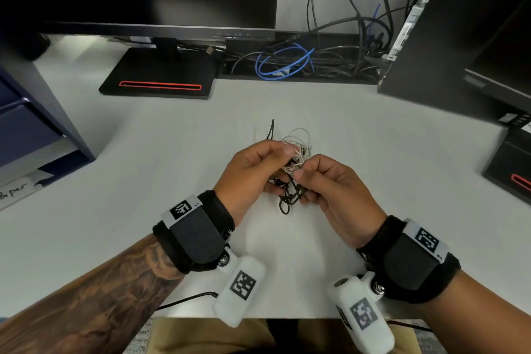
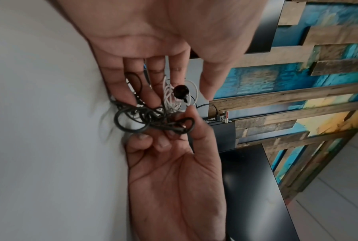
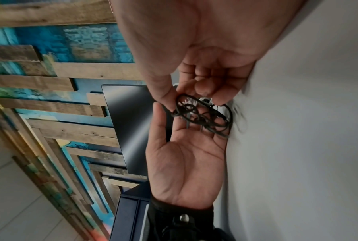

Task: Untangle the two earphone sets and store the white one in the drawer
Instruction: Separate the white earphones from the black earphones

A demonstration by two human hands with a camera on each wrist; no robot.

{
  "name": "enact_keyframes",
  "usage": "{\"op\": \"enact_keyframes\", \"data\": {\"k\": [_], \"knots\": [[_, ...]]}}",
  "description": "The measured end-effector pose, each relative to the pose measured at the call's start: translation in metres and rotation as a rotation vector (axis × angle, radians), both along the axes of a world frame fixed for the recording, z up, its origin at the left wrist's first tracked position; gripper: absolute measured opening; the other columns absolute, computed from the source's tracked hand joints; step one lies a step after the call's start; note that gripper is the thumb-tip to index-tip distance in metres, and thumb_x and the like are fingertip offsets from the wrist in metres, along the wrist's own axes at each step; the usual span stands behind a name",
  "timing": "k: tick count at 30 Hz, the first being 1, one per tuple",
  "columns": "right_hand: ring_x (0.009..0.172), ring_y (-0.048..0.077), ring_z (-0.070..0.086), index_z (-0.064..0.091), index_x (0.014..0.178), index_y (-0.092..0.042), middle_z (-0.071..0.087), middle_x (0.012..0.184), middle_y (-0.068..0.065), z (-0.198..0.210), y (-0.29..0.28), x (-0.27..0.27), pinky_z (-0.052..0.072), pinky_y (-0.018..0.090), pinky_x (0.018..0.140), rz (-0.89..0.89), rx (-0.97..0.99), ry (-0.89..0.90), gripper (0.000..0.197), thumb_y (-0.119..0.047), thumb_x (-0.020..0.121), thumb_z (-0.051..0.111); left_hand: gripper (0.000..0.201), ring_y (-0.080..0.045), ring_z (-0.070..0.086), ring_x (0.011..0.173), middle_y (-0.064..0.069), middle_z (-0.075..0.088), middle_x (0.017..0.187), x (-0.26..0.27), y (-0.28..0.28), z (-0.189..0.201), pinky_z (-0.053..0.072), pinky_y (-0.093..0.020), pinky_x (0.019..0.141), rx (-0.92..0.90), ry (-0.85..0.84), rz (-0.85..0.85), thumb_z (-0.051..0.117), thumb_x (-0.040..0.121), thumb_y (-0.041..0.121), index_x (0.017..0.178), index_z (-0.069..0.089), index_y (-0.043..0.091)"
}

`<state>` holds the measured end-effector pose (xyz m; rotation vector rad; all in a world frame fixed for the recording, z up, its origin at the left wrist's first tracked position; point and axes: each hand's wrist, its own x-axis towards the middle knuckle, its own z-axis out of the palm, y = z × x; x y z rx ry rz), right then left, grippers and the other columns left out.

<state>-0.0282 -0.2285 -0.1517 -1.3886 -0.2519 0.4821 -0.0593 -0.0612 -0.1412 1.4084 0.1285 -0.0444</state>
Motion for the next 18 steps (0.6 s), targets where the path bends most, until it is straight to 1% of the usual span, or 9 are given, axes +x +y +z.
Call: {"op": "enact_keyframes", "data": {"k": [2,5,7,9,11,12,14,16,18], "knots": [[0.062,0.011,0.048,0.065,0.078,-0.013,0.057,0.069,-0.001,-0.0003,-0.0008,-0.0001,0.046,0.029,0.065,0.006,0.011,-0.004,0.014,-0.023,0.08,0.074,0.025,-0.012,0.066,0.081,0.001,0.07,0.094,-0.0012,-0.0002,0.0027,0.053,-0.029,0.066,0.001,-0.004,-0.022,0.076,0.082,0.033,0.1,0.07,0.017],[0.063,0.011,0.049,0.066,0.085,-0.007,0.055,0.071,0.003,-0.0013,-0.0015,-0.0002,0.046,0.028,0.066,0.015,0.007,-0.006,0.017,-0.02,0.08,0.074,0.034,-0.01,0.067,0.082,-0.001,0.07,0.097,-0.0013,-0.0008,0.0025,0.052,-0.024,0.064,0.007,-0.017,-0.04,0.079,0.078,0.026,0.107,0.067,0.012],[0.062,0.008,0.052,0.066,0.084,-0.009,0.058,0.068,-0.001,-0.0015,-0.002,-0.0006,0.046,0.027,0.066,0.022,0.005,-0.014,0.009,-0.012,0.084,0.074,0.032,-0.01,0.067,0.084,-0.003,0.069,0.102,-0.0015,-0.0005,0.0018,0.052,-0.023,0.064,0.002,-0.014,-0.056,0.077,0.08,0.02,0.109,0.066,0.012],[0.062,0.007,0.055,0.067,0.081,-0.013,0.061,0.067,-0.004,-0.0012,-0.0018,-0.0012,0.046,0.024,0.064,0.031,0.002,-0.034,0.01,-0.006,0.086,0.073,0.028,-0.012,0.067,0.084,-0.002,0.07,0.1,-0.0012,-0.0002,0.0018,0.054,-0.026,0.066,0.02,-0.006,-0.06,0.075,0.084,0.014,0.11,0.066,0.011],[0.062,0.007,0.055,0.068,0.078,-0.016,0.061,0.067,-0.004,-0.001,-0.0012,-0.0012,0.047,0.02,0.062,0.039,0.006,-0.04,0.009,-0.009,0.082,0.073,0.02,-0.015,0.066,0.082,-0.004,0.071,0.095,-0.0006,-0.0002,0.0009,0.054,-0.03,0.068,0.049,-0.004,-0.035,0.07,0.089,0.009,0.109,0.067,0.008],[0.062,0.007,0.054,0.067,0.077,-0.016,0.06,0.067,-0.004,-0.0009,-0.0011,-0.001,0.047,0.019,0.061,0.038,0.009,-0.036,0.008,-0.011,0.081,0.072,0.015,-0.016,0.067,0.081,-0.007,0.071,0.094,-0.0005,-0.0006,0.0009,0.054,-0.031,0.068,0.066,-0.006,-0.019,0.067,0.092,0.008,0.107,0.068,0.006],[0.061,0.007,0.051,0.066,0.076,-0.016,0.057,0.066,-0.004,-0.0016,-0.0011,-0.0002,0.046,0.018,0.06,0.033,0.013,-0.028,0.009,-0.011,0.082,0.071,0.011,-0.017,0.068,0.082,-0.013,0.072,0.099,-0.0005,-0.0013,0.0013,0.056,-0.032,0.066,0.097,-0.006,0.005,0.063,0.094,0.012,0.101,0.07,0.007],[0.06,0.007,0.049,0.066,0.074,-0.018,0.056,0.066,-0.003,-0.0006,-0.0003,-0.0006,0.045,0.017,0.059,0.024,0.012,-0.023,0.009,-0.015,0.081,0.071,0.011,-0.016,0.069,0.081,-0.01,0.074,0.1,-0.0017,-0.002,0.0026,0.056,-0.031,0.065,0.115,-0.006,0.021,0.062,0.096,0.014,0.097,0.071,0.009],[0.062,0.009,0.049,0.066,0.073,-0.019,0.057,0.068,-0.001,-0.0004,0.0005,-0.0009,0.045,0.018,0.059,0.019,0.008,-0.021,0.008,-0.016,0.079,0.071,0.012,-0.016,0.069,0.079,-0.009,0.073,0.092,-0.0023,-0.0028,0.0041,0.057,-0.032,0.063,0.137,-0.007,0.045,0.061,0.096,0.013,0.095,0.072,0.01]]}}
